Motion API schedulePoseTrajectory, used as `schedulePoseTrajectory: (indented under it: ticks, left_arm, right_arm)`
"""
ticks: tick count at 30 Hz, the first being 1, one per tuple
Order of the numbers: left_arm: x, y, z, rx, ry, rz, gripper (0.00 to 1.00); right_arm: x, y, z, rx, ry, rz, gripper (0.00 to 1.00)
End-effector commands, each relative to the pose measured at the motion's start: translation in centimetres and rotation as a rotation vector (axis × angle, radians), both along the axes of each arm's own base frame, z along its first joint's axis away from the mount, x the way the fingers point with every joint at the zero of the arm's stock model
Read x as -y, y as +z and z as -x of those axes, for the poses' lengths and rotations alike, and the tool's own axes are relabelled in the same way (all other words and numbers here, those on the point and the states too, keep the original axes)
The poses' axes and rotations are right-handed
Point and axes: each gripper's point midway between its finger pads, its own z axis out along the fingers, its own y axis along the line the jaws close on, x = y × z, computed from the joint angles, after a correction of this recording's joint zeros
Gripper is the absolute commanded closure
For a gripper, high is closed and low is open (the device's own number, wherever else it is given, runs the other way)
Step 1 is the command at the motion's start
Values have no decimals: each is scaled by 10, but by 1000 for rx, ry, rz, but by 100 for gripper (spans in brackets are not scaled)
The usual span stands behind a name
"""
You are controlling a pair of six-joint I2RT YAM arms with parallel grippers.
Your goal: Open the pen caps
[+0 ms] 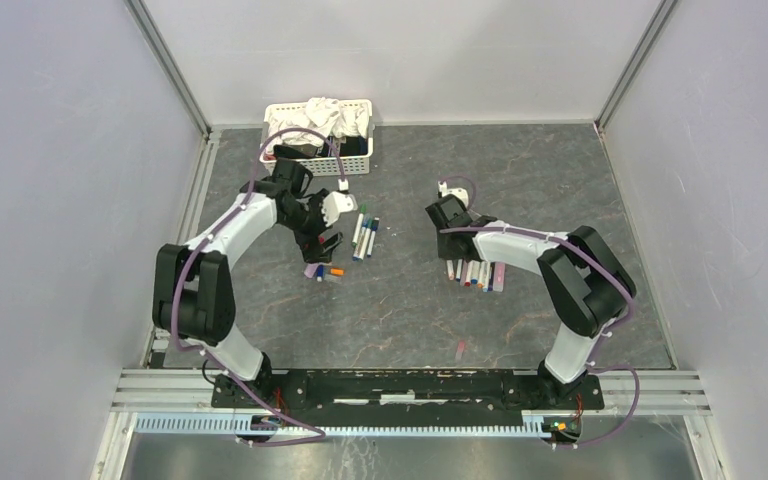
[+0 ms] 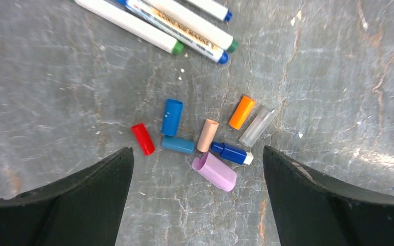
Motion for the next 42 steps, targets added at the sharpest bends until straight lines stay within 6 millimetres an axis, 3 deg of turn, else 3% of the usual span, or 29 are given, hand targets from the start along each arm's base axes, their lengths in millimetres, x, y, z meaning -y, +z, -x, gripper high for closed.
schedulePoseTrajectory:
  ticks: [1,5,9,12,15,18,21,27,33,42]
  left_arm:
    - [14,56,0,20,25,93,0]
    - [18,91,-6,83,60,138,0]
    - [17,133,-14,147,121,155,0]
    - [9,165,-26,236,198,151,0]
    - [-7,190,-42,369,332,143,0]
    - [-23,189,-48,442,435,126,0]
    - [-24,175,-40,398,424,111,0]
    - [-14,153,-19,293,392,145,0]
    - [-14,147,-8,272,379,145,0]
    - [-15,153,-6,287,355,138,0]
  right_arm:
    - [4,1,13,-14,-28,-15,69]
    - [4,25,6,48,-44,-38,67]
    - [-10,59,-8,135,-31,-87,66]
    - [-34,78,-14,177,21,-114,62]
    - [-71,85,-18,179,102,-142,57]
    - [-109,79,-23,146,183,-160,56]
    - [-143,70,-30,117,236,-189,56]
    - [-180,50,-50,80,246,-222,56]
    - [-188,29,-61,61,222,-196,59]
    - [-170,7,-64,50,192,-90,65]
